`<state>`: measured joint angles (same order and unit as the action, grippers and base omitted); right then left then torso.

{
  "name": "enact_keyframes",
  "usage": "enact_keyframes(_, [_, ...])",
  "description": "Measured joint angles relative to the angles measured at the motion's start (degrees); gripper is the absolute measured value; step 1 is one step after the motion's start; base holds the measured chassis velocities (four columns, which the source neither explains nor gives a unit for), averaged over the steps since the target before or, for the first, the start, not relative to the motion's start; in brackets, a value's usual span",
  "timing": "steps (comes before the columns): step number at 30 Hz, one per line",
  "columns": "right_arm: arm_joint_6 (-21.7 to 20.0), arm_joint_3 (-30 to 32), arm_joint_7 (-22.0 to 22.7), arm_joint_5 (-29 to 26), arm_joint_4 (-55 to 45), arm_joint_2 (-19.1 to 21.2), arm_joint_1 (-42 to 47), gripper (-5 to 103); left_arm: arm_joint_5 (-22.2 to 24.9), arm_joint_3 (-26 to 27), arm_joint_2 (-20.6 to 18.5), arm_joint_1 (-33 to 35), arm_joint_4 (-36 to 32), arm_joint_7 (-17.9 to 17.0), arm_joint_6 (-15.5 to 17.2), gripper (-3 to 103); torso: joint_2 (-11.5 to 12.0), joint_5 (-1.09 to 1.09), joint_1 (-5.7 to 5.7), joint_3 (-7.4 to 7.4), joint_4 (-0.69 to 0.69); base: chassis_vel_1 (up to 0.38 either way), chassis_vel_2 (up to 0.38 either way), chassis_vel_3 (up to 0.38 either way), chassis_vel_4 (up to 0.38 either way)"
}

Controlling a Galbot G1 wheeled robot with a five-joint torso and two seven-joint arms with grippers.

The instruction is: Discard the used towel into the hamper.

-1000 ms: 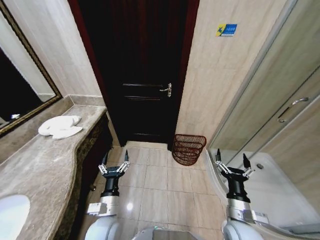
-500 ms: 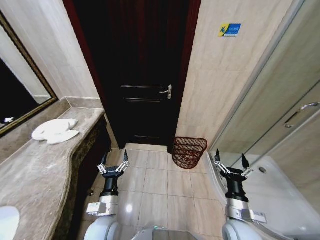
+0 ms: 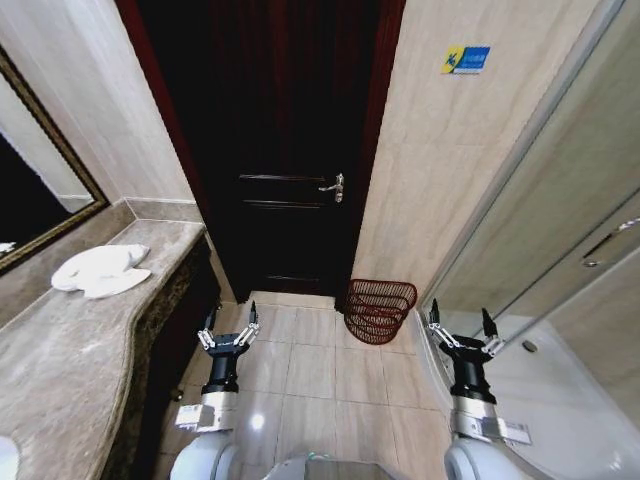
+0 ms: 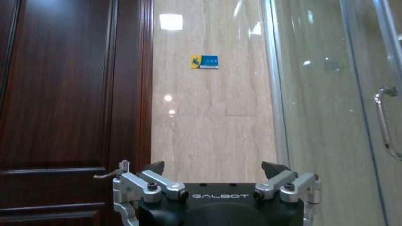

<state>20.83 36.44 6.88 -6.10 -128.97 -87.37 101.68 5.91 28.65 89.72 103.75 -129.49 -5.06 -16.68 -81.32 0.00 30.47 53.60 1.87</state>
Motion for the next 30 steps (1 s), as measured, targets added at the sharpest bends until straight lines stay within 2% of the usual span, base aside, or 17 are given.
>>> enact_keyframes(8, [-0.1,0.14,-0.01,-0.01,-0.02,0.14,-0.03,100,-2.39,-0.12,0.28,-0.23,-0.54,-5.35,2.93,100,0.0,-0.01,0.0,0.0,0.0,-0.075,0.094,0.081,-0.087])
enact_keyframes(18, [-0.36,-0.11,0.03,0.13,-0.63,0.34,0.03,100,-2.64,-0.2,0.23,-0.14,-1.17,-5.78,2.99,100,0.0,-0.01,0.0,0.0,-0.01,-0.091,0.091,0.09,-0.088])
enact_keyframes(22, [-0.36,-0.3,0.0,0.2,-0.67,0.35,-0.01,100,-2.49,-0.13,-0.04,0.04,-1.19,-4.16,2.21,100,0.0,-0.01,0.0,0.0,0.0,-0.114,0.11,0.113,-0.101])
enact_keyframes(26, [-0.37,-0.55,0.0,0.21,-0.67,0.42,-0.21,100,-0.84,-0.05,-0.45,0.22,-1.18,-0.39,0.57,100,0.0,-0.01,0.0,0.0,0.0,-0.131,0.146,0.129,-0.137])
enact_keyframes(30, [-0.37,-0.69,0.0,0.21,-0.63,0.53,-0.52,100,-0.66,-0.12,-0.47,0.16,-0.75,0.55,0.03,100,0.0,0.0,0.01,0.0,0.0,-0.131,0.13,0.119,-0.14])
